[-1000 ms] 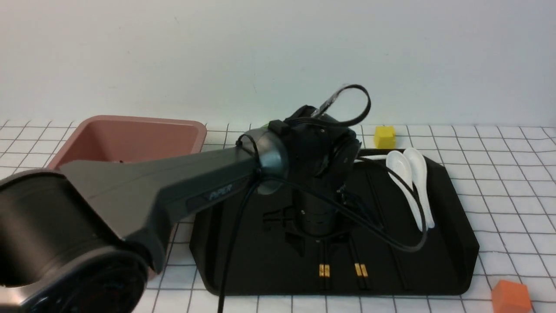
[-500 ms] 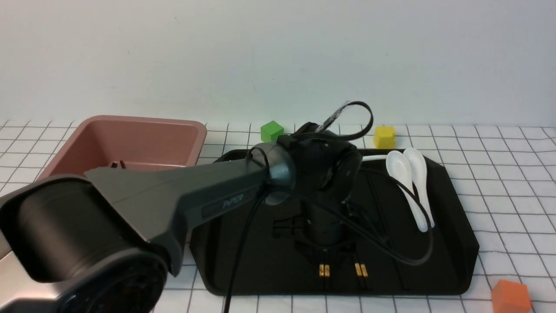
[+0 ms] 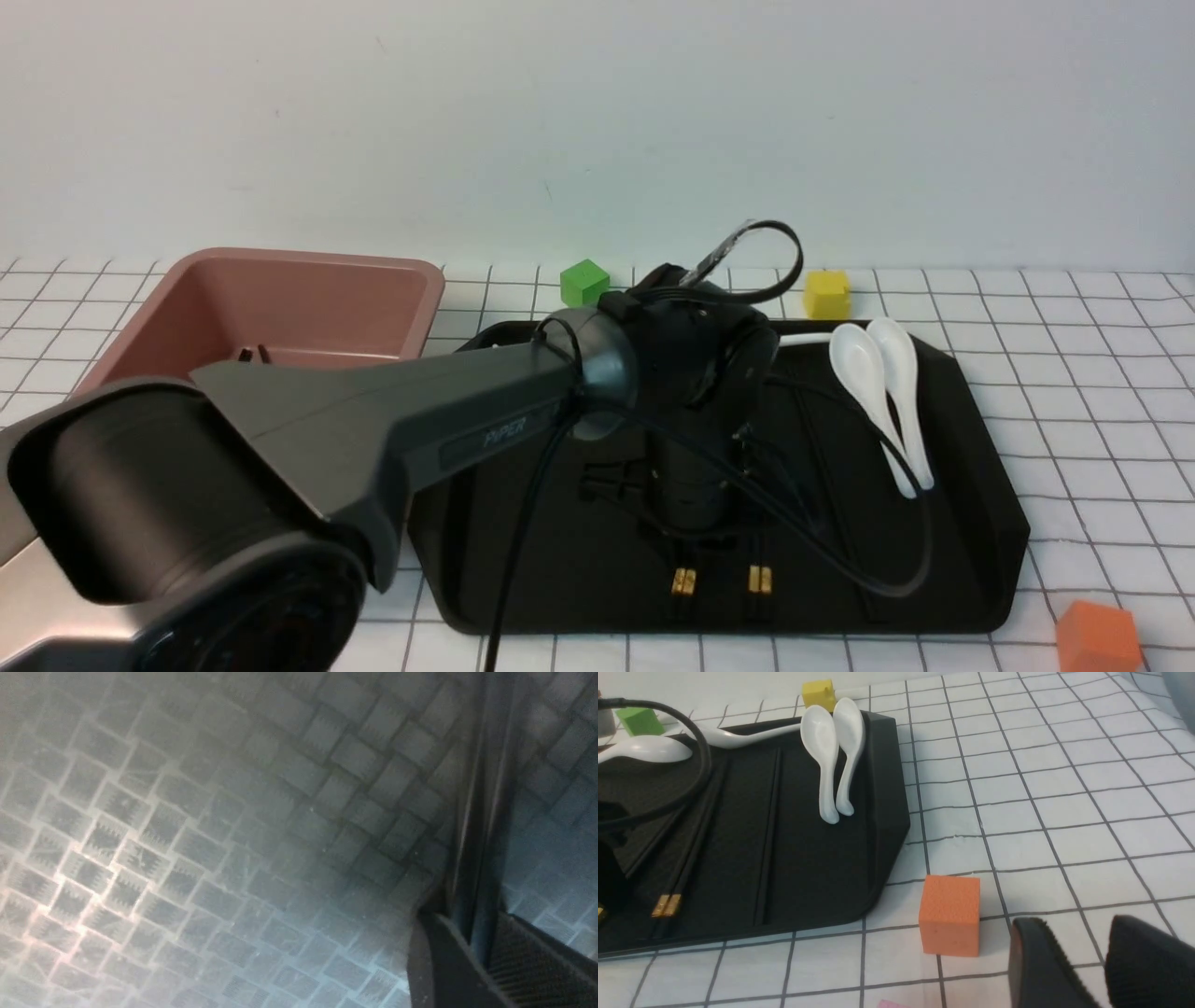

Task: On white black tablecloth take chopsticks from black tray and put them in box.
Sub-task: 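Reach over to the black tray and grasp a pair of chopsticks with the left gripper, then place the chopsticks into the pink bin with the left gripper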

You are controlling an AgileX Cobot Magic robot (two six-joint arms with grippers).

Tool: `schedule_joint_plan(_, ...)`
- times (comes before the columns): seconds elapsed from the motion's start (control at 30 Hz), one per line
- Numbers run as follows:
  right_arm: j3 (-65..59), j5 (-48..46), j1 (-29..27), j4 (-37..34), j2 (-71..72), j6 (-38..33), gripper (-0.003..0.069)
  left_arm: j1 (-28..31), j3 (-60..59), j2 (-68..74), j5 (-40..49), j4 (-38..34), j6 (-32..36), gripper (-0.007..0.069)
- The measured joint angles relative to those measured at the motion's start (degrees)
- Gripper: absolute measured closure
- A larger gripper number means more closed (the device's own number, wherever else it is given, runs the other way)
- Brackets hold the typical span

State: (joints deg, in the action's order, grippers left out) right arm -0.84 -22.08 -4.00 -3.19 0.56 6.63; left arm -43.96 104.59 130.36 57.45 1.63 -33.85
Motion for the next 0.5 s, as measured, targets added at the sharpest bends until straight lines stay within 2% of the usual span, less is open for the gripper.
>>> schedule_joint_plan(0.2, 0.00, 0.00, 0.00, 0.00, 0.00, 0.00, 0.0419, 0.05, 0.78, -0.18, 2.79, 0.20, 0.05, 0.0501)
schedule_joint_plan(0.33, 0.00, 0.00, 0.00, 0.00, 0.00, 0.00, 0.0419, 0.05, 2.98, -2.81, 9.81, 0.48, 0.05, 0.0501)
schedule_joint_plan(0.5, 0.00, 0.00, 0.00, 0.00, 0.00, 0.00, 0.0419, 0.12, 7.00, -9.94, 12.21, 5.69, 0.05, 0.0501)
